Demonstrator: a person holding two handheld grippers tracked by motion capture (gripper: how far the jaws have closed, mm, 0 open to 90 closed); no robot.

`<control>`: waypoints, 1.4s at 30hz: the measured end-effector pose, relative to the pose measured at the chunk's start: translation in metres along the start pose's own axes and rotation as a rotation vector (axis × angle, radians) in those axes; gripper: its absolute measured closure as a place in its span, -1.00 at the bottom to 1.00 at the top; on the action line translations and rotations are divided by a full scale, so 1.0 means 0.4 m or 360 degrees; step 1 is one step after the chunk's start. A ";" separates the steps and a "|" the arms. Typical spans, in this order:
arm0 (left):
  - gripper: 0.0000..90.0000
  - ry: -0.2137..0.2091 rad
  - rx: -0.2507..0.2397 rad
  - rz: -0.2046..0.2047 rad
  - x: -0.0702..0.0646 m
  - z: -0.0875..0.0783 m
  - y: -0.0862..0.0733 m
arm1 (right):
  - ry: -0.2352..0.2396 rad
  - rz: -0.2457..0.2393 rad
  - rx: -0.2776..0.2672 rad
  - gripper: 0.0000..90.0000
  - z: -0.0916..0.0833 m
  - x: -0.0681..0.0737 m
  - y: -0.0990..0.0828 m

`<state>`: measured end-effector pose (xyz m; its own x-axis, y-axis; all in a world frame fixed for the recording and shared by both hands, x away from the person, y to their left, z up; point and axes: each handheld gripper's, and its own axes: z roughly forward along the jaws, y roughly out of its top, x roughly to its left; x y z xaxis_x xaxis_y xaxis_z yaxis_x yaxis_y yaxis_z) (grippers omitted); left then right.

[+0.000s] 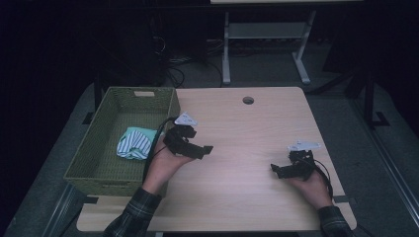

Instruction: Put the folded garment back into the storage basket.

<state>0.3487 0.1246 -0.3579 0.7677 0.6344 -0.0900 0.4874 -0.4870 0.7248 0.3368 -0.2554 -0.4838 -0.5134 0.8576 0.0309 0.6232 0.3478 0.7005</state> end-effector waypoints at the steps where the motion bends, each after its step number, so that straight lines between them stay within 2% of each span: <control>1: -0.66 0.0005 0.0014 0.0009 -0.004 0.010 -0.002 | 0.0000 0.0000 0.0000 -0.97 0.000 0.000 0.000; 3: -0.66 0.0016 0.0036 0.0026 -0.018 0.038 -0.011 | -0.0001 0.0000 0.0000 -0.97 0.000 0.000 0.000; 8: -0.66 0.0021 0.0069 0.0052 -0.034 0.075 -0.021 | 0.0000 0.0000 0.0000 -0.97 0.000 0.000 0.000; 11: -0.66 0.0026 0.0066 0.0045 -0.041 0.096 -0.030 | 0.0000 -0.0001 0.0000 -0.97 0.000 0.000 0.000; 22: -0.66 0.0077 0.0119 0.0047 -0.034 0.176 -0.086 | 0.0000 -0.0002 0.0000 -0.97 0.000 0.000 0.000; 25: -0.66 0.0098 0.0160 0.0080 -0.030 0.199 -0.103 | 0.0000 -0.0002 0.0000 -0.97 0.000 0.000 0.000; 27: -0.66 0.0095 0.0168 0.0076 -0.031 0.206 -0.108 | 0.0000 -0.0002 0.0000 -0.97 0.000 0.000 0.000; 30: -0.66 0.0106 0.0207 0.0121 -0.031 0.230 -0.125 | 0.0000 -0.0002 0.0000 -0.97 0.000 0.000 0.000; 35: -0.66 0.0114 0.0242 0.0143 -0.033 0.249 -0.141 | 0.0000 -0.0002 0.0000 -0.97 0.000 0.000 0.000; 39: -0.69 0.0108 0.0207 0.0155 -0.031 0.252 -0.147 | 0.0001 -0.0002 0.0000 -0.97 0.000 0.000 0.000; 40: -0.69 0.0085 0.0167 0.0131 -0.031 0.254 -0.155 | 0.0001 -0.0002 0.0000 -0.97 0.000 0.000 0.000; 42: -0.72 0.0080 0.0145 0.0143 -0.030 0.254 -0.159 | 0.0001 -0.0002 0.0000 -0.97 0.000 0.000 0.000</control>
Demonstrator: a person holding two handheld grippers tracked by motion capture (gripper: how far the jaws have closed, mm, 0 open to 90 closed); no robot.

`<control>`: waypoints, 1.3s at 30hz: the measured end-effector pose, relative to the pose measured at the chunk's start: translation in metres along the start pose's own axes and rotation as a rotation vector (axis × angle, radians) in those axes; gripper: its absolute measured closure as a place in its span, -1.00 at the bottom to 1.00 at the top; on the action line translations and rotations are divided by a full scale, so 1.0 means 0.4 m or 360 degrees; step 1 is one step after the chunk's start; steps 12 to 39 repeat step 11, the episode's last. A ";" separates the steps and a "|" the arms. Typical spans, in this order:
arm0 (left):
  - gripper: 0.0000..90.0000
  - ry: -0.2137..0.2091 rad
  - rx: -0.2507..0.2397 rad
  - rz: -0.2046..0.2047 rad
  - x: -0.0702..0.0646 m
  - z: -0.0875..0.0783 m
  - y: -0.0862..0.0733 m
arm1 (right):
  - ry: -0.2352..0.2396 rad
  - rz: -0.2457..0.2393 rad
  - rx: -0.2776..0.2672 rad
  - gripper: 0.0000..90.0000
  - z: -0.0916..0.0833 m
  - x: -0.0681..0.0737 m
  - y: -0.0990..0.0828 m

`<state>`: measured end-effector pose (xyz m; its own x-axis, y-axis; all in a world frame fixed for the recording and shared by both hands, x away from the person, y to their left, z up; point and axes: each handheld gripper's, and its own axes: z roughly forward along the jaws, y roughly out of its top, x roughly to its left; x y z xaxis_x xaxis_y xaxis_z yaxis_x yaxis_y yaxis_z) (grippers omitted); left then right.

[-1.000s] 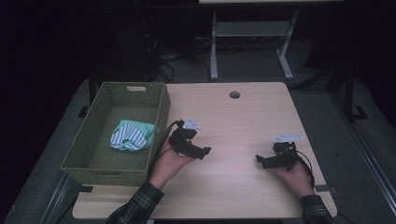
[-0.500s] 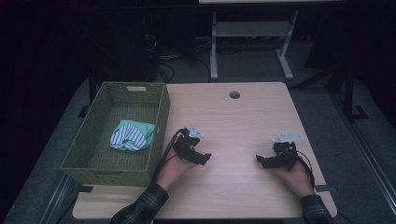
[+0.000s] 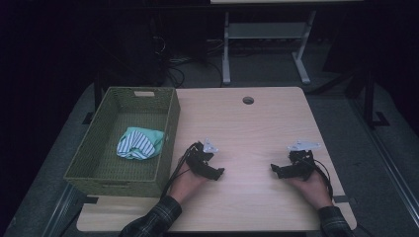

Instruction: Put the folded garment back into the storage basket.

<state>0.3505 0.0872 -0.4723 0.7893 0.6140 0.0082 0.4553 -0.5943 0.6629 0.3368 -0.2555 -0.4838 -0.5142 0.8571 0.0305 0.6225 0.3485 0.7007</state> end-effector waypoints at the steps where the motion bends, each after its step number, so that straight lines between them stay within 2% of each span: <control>1: -0.72 0.0000 -0.0008 -0.0003 0.000 0.000 -0.001 | 0.0000 0.0000 0.0000 -0.97 0.000 0.000 0.000; 11: -0.72 -0.0012 -0.0069 0.0011 0.000 0.000 -0.013 | 0.0000 -0.0001 0.0000 -0.97 0.000 0.000 0.000; 39: -0.72 -0.0012 -0.0069 0.0011 0.000 0.000 -0.013 | 0.0000 -0.0001 0.0000 -0.97 0.000 0.000 0.000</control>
